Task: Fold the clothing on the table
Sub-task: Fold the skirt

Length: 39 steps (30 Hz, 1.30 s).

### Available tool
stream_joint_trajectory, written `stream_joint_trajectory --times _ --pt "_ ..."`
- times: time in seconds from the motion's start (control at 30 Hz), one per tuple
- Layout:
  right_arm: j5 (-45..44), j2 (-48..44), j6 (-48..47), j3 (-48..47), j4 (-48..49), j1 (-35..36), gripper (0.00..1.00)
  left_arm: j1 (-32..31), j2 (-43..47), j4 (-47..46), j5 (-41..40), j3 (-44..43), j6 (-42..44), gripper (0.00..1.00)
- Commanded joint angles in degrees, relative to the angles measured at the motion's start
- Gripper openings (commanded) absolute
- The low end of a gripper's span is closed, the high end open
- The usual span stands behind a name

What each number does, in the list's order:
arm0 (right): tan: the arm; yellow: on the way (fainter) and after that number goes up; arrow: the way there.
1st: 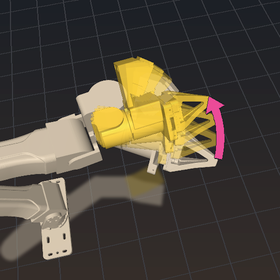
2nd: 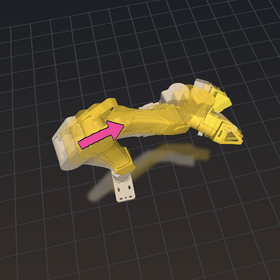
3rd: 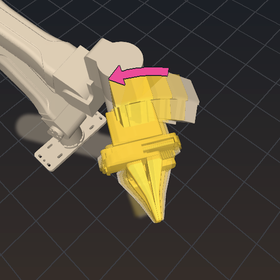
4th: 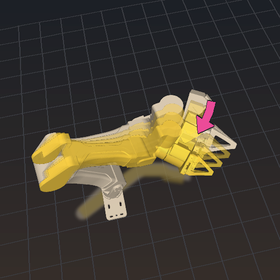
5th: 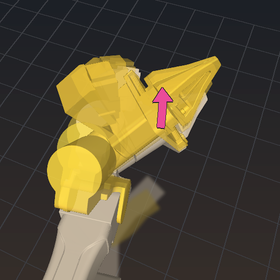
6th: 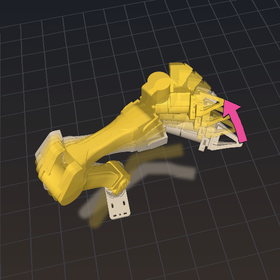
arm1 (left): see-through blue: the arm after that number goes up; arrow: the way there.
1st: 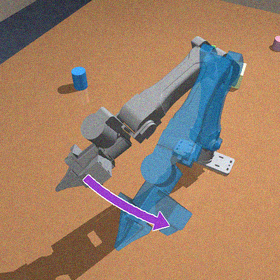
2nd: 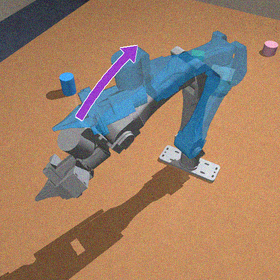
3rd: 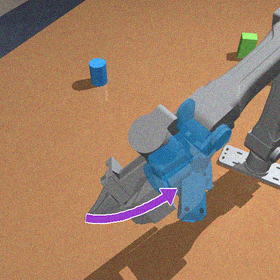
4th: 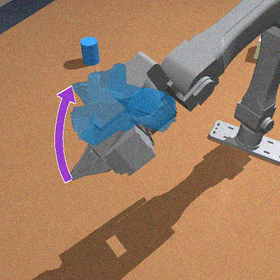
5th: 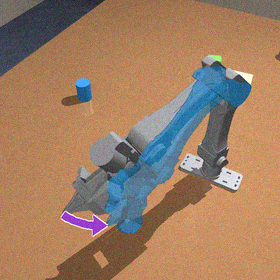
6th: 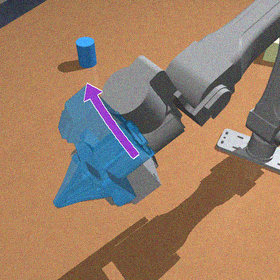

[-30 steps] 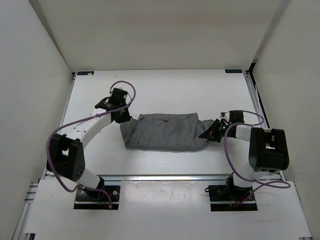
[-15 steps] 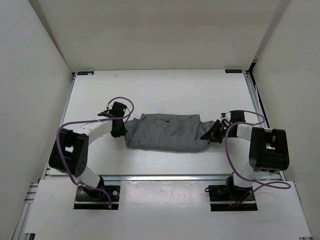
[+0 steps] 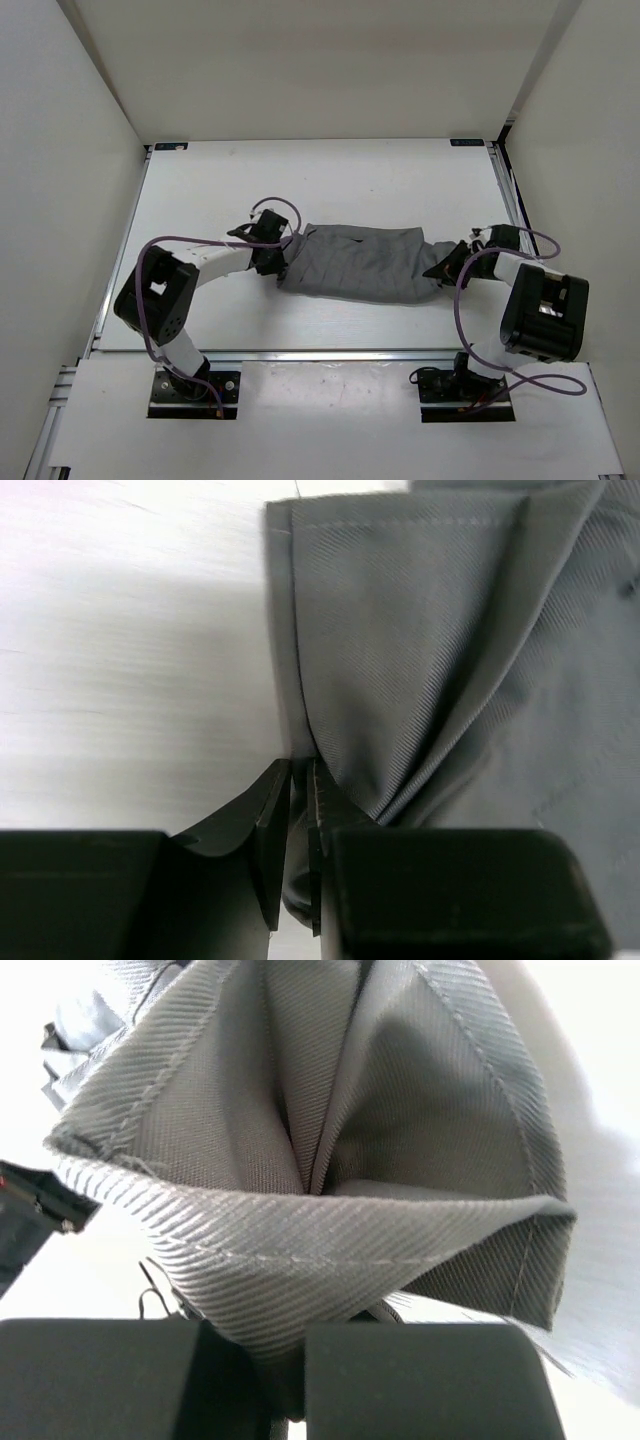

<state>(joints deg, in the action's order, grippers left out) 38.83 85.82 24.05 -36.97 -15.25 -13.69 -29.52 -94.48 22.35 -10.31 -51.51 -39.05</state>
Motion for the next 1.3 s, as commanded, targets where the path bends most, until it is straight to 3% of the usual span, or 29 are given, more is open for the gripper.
stream_joint_trajectory --times 0.0,0.17,0.4,0.57,0.77,0.97,1.27 --pt "-0.9 -2.3 -3.6 -2.8 -4.4 -3.3 0.00 -3.3 -2.3 -0.1 5.3 -1.0 -2.6 0.23" --pt "-1.0 -5.4 -2.7 -8.8 -7.2 -3.0 0.00 -6.2 -2.6 0.0 6.4 -1.6 -3.3 0.23" --pt "-2.1 -7.5 4.5 -20.9 -5.9 9.8 0.00 -6.0 -2.7 0.6 6.6 -3.0 -3.0 0.23" --pt "0.3 -2.3 9.9 -22.2 0.6 22.3 0.00 -5.5 -2.8 0.7 5.6 -3.5 -2.9 0.22" --pt "4.2 5.0 16.1 -24.9 9.8 31.7 0.00 -5.2 -2.2 0.5 5.4 -2.6 -2.9 0.23" --pt "7.8 10.8 21.4 -30.4 17.2 37.0 0.00 -4.5 -1.6 0.7 4.9 -1.5 -3.4 0.22" --pt "13.0 21.7 24.4 -36.9 19.5 42.3 0.01 -4.2 -0.1 1.1 4.1 -1.0 -4.0 0.23"
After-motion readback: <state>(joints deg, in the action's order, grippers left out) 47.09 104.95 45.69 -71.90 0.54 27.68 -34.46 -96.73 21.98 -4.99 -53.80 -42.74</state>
